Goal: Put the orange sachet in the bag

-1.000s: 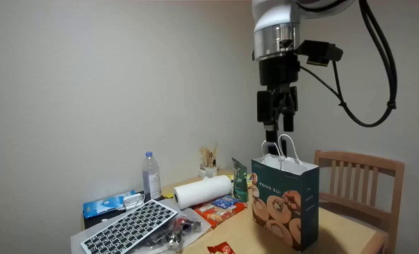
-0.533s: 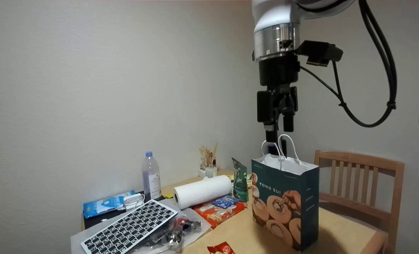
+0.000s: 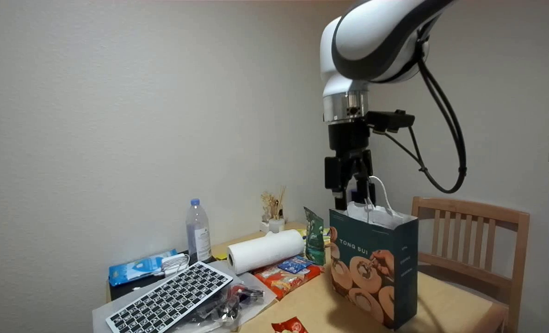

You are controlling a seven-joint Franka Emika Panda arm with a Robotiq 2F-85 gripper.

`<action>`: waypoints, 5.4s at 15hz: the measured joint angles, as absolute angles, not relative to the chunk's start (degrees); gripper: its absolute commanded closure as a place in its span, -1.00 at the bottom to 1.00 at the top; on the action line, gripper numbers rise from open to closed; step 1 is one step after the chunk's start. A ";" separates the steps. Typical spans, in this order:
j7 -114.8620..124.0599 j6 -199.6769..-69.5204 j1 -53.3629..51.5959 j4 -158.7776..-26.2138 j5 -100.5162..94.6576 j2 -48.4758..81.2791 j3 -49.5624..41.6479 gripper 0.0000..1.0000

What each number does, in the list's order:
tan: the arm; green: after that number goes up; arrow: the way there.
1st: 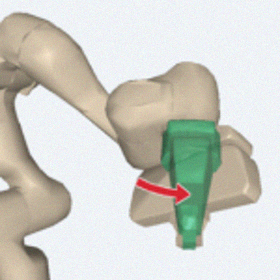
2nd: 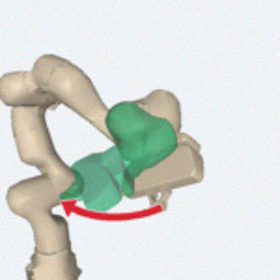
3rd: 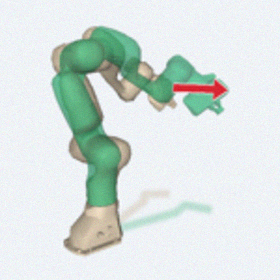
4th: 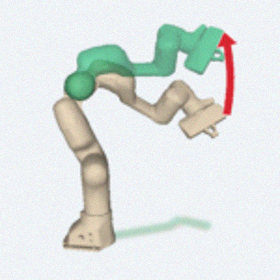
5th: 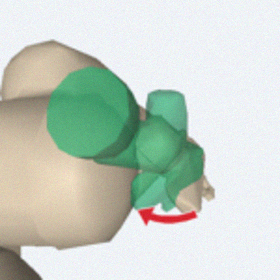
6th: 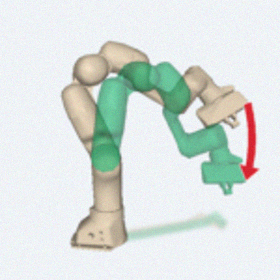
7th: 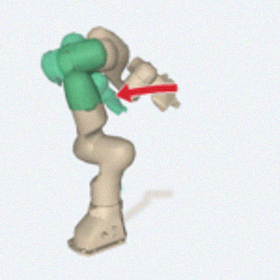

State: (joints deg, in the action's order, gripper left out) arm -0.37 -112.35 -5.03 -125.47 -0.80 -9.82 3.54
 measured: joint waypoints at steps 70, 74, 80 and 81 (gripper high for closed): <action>44.82 -122.90 -25.15 -83.29 -12.16 52.41 -4.83 -0.05; 46.05 -121.65 -24.76 -81.56 -11.72 53.72 -4.81 0.47; 46.31 -119.94 -23.79 -80.97 -11.09 53.77 -4.44 1.00; 46.30 -119.53 -23.47 -80.97 -10.69 53.60 -4.06 1.00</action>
State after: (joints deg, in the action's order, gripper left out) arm 46.30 -119.53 -23.47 -80.97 -10.69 53.60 -4.06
